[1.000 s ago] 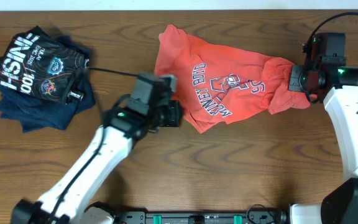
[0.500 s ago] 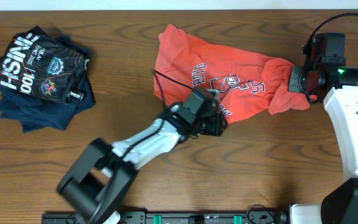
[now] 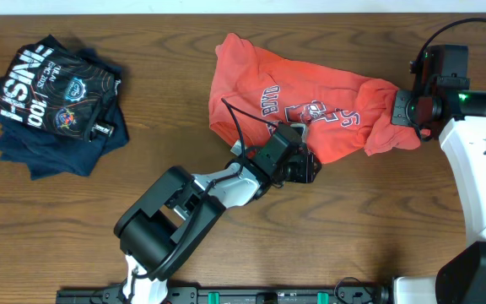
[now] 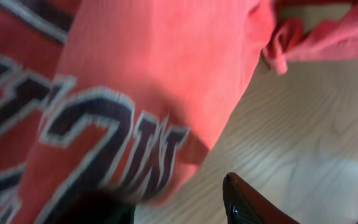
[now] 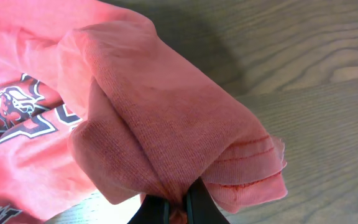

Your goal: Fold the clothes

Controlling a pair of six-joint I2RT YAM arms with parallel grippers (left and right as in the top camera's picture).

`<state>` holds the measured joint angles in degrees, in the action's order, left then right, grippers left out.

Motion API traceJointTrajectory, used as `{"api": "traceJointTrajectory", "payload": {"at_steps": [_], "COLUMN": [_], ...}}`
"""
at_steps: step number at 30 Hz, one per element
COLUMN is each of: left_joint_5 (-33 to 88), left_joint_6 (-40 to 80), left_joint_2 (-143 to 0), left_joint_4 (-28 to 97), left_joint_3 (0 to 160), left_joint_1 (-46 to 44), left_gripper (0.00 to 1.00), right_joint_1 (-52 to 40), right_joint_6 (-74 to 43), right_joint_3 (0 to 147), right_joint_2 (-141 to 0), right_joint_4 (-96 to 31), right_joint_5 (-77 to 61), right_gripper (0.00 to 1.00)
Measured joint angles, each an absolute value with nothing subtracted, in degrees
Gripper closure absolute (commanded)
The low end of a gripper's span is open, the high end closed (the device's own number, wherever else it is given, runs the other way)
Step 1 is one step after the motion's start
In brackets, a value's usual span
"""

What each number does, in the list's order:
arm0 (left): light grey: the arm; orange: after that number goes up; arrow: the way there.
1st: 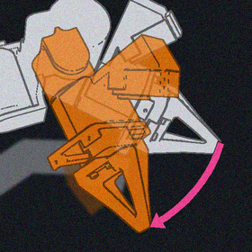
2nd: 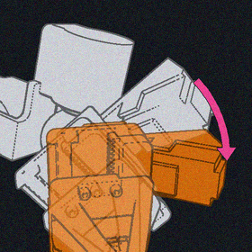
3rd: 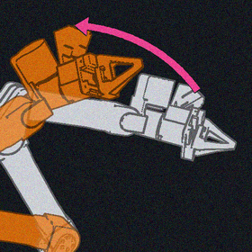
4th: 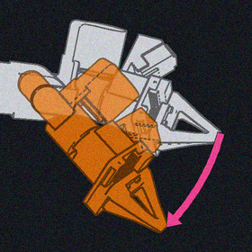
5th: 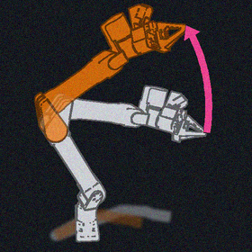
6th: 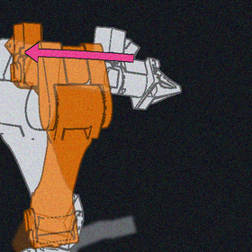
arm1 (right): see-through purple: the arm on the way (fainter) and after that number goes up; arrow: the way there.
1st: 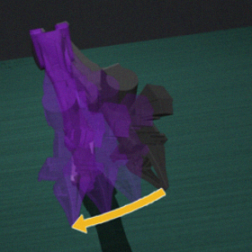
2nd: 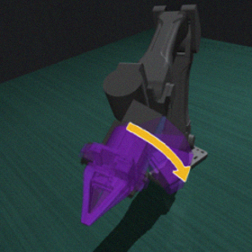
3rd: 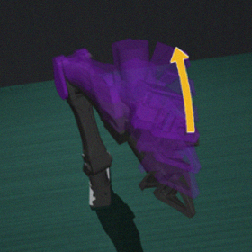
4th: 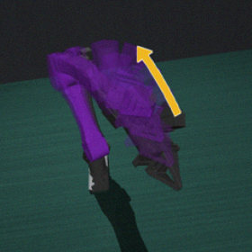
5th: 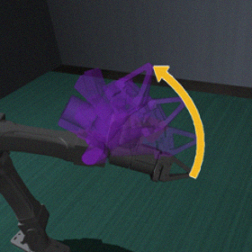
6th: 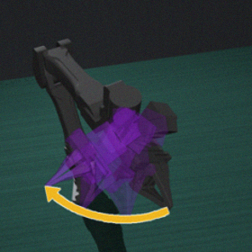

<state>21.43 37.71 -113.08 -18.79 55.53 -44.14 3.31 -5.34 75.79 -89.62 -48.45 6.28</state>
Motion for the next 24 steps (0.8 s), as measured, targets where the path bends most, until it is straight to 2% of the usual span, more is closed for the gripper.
{"api": "traceJointTrajectory", "payload": {"at_steps": [2, 3, 4, 5, 6, 15, 19, 24], "left_joint_5": [20.5, 19.8, 19.0, 17.9, 17.0, 15.2, 17.3, 18.1], "left_joint_6": [37.8, 37.9, 38.2, 38.5, 38.6, 38.1, 35.6, 32.2], "left_joint_2": [-113.4, -113.5, -113.5, -113.5, -113.5, -112.9, -106.7, -87.6], "left_joint_4": [-20.2, -20.6, -20.8, -20.9, -20.9, -19.0, -7.9, 10.7], "left_joint_3": [55.5, 55.5, 55.5, 55.5, 55.5, 55.5, 55.2, 55.0], "left_joint_1": [-44.1, -44.2, -44.2, -44.2, -44.2, -43.8, -42.2, -38.8], "left_gripper": [0.53, 0.59, 0.68, 0.92, 0.94, 0.94, 0.94, 0.94], "right_joint_1": [3.3, 3.3, 3.3, 3.3, 3.3, 3.3, 3.3, 3.3], "right_joint_6": [-5.3, -5.3, -5.3, -5.3, -5.3, -5.3, -4.8, -2.3], "right_joint_3": [75.8, 75.8, 75.8, 75.8, 75.8, 75.8, 75.8, 75.7], "right_joint_2": [-89.6, -89.6, -89.6, -89.6, -89.6, -89.6, -89.6, -89.6], "right_joint_4": [-48.6, -48.6, -48.6, -48.6, -48.6, -49.5, -53.1, -63.4], "right_joint_5": [6.3, 6.3, 6.3, 6.3, 6.3, 6.3, 5.4, 1.0], "right_gripper": [0.99, 0.99, 0.99, 0.99, 0.99, 0.99, 0.99, 0.99]}}
